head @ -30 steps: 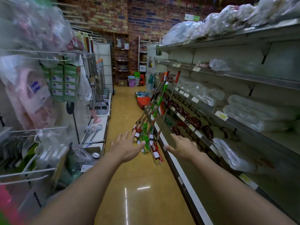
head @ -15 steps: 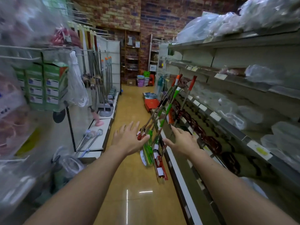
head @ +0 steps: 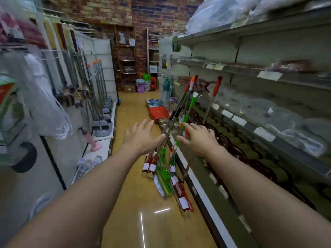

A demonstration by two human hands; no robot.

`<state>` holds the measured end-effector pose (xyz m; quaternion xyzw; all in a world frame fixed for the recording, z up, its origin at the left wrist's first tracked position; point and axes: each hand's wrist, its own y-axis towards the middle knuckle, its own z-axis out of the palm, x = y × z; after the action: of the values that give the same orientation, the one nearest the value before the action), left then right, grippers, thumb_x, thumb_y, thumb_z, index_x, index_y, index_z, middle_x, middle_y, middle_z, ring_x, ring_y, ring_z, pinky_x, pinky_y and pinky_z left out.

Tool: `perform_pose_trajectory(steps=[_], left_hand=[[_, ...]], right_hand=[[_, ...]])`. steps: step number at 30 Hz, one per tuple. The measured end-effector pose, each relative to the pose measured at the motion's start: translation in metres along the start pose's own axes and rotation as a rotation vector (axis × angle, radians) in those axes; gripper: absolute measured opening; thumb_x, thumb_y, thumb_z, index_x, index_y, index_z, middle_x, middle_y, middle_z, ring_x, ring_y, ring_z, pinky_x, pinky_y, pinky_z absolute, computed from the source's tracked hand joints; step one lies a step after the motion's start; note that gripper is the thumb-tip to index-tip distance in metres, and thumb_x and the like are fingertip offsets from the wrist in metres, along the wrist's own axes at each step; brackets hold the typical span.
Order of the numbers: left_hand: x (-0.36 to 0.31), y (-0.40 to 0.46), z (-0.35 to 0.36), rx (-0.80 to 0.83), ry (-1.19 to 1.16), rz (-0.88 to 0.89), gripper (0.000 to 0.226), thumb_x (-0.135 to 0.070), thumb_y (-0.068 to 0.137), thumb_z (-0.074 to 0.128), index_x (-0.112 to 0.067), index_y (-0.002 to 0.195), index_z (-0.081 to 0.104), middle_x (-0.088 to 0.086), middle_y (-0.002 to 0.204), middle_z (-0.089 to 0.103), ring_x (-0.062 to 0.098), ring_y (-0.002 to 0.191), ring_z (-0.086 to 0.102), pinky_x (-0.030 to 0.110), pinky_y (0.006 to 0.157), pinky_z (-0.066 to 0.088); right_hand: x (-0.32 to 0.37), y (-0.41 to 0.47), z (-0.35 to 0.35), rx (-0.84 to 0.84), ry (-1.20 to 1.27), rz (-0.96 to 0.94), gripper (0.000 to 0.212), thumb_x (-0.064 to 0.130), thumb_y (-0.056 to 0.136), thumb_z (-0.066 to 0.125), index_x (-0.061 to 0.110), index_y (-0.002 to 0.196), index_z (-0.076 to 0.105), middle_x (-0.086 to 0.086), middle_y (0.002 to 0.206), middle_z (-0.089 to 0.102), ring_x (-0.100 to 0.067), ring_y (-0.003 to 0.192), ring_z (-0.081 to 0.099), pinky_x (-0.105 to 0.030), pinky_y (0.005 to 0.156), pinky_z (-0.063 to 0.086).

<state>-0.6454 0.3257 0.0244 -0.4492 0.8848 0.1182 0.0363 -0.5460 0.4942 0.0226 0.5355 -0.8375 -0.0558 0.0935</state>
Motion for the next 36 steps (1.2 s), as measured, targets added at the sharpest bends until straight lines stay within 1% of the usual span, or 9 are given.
perform_pose_trajectory(steps=[6,10,14,17,22,25,29,32,36], left_hand=[[0.022,0.091,0.035,0.05,0.007,0.03,0.081,-0.073,0.086,0.028,-0.03,0.152,0.006,0.0,0.161,0.006,0.028,0.147,0.008,0.051,0.117,0.013],[0.03,0.157,0.066,0.074,-0.007,0.05,0.082,-0.073,0.086,0.029,-0.031,0.152,0.004,-0.001,0.161,0.004,0.028,0.146,0.009,0.052,0.116,0.014],[0.032,0.227,0.094,0.107,-0.023,0.07,0.082,-0.072,0.087,0.029,-0.031,0.152,-0.001,0.0,0.161,0.002,0.029,0.147,0.007,0.052,0.117,0.014],[0.028,0.286,0.1,0.095,-0.048,0.092,0.083,-0.071,0.087,0.031,-0.032,0.151,-0.004,0.0,0.161,0.003,0.03,0.147,0.008,0.052,0.117,0.015],[0.027,0.372,0.111,0.077,-0.103,0.118,0.085,-0.072,0.086,0.033,-0.033,0.151,-0.005,-0.002,0.161,0.003,0.028,0.147,0.007,0.052,0.116,0.015],[0.035,0.411,0.125,0.098,-0.119,0.128,0.086,-0.073,0.085,0.034,-0.034,0.151,-0.006,-0.003,0.161,0.002,0.029,0.147,0.007,0.052,0.116,0.015],[0.061,0.466,0.144,0.13,-0.12,0.141,0.088,-0.074,0.084,0.035,-0.035,0.15,-0.007,-0.005,0.161,0.002,0.027,0.147,0.006,0.052,0.116,0.015],[0.087,0.511,0.156,0.142,-0.114,0.178,0.088,-0.075,0.083,0.035,-0.035,0.15,-0.007,-0.004,0.161,0.002,0.027,0.147,0.007,0.052,0.116,0.016],[0.124,0.578,0.164,0.161,-0.125,0.297,0.086,-0.074,0.084,0.033,-0.035,0.15,-0.006,-0.005,0.161,0.0,0.027,0.147,0.004,0.051,0.116,0.014]], right_hand=[[0.003,0.086,0.037,0.063,0.005,0.048,0.072,0.066,0.092,0.03,0.029,0.151,0.014,0.0,0.158,0.021,-0.027,0.142,0.022,-0.05,0.112,0.02],[-0.011,0.145,0.071,0.11,0.024,0.077,0.072,0.066,0.091,0.032,0.028,0.151,0.015,-0.002,0.156,0.025,-0.028,0.141,0.024,-0.052,0.112,0.018],[-0.032,0.213,0.098,0.098,0.04,0.085,0.068,0.064,0.092,0.033,0.029,0.148,0.019,-0.001,0.152,0.031,-0.028,0.138,0.028,-0.05,0.109,0.024],[-0.047,0.27,0.099,0.093,0.042,0.114,0.07,0.063,0.092,0.034,0.029,0.15,0.015,-0.002,0.154,0.029,-0.028,0.139,0.027,-0.049,0.11,0.023],[-0.058,0.354,0.108,0.102,0.039,0.104,0.077,0.061,0.089,0.046,0.028,0.15,0.013,-0.002,0.154,0.028,-0.028,0.14,0.026,-0.051,0.112,0.023],[-0.056,0.393,0.119,0.128,0.028,0.108,0.08,0.059,0.088,0.049,0.027,0.151,0.012,-0.002,0.155,0.027,-0.028,0.14,0.025,-0.049,0.112,0.023],[-0.045,0.446,0.141,0.164,0.022,0.158,0.079,0.058,0.089,0.048,0.027,0.151,0.01,-0.002,0.156,0.024,-0.027,0.141,0.023,-0.048,0.113,0.02],[-0.032,0.485,0.162,0.154,0.043,0.214,0.076,0.058,0.091,0.045,0.027,0.151,0.01,-0.001,0.155,0.025,-0.027,0.141,0.023,-0.049,0.112,0.022],[-0.006,0.547,0.187,0.13,0.053,0.3,0.071,0.056,0.094,0.039,0.027,0.151,0.009,-0.002,0.157,0.022,-0.028,0.142,0.022,-0.048,0.112,0.022]])
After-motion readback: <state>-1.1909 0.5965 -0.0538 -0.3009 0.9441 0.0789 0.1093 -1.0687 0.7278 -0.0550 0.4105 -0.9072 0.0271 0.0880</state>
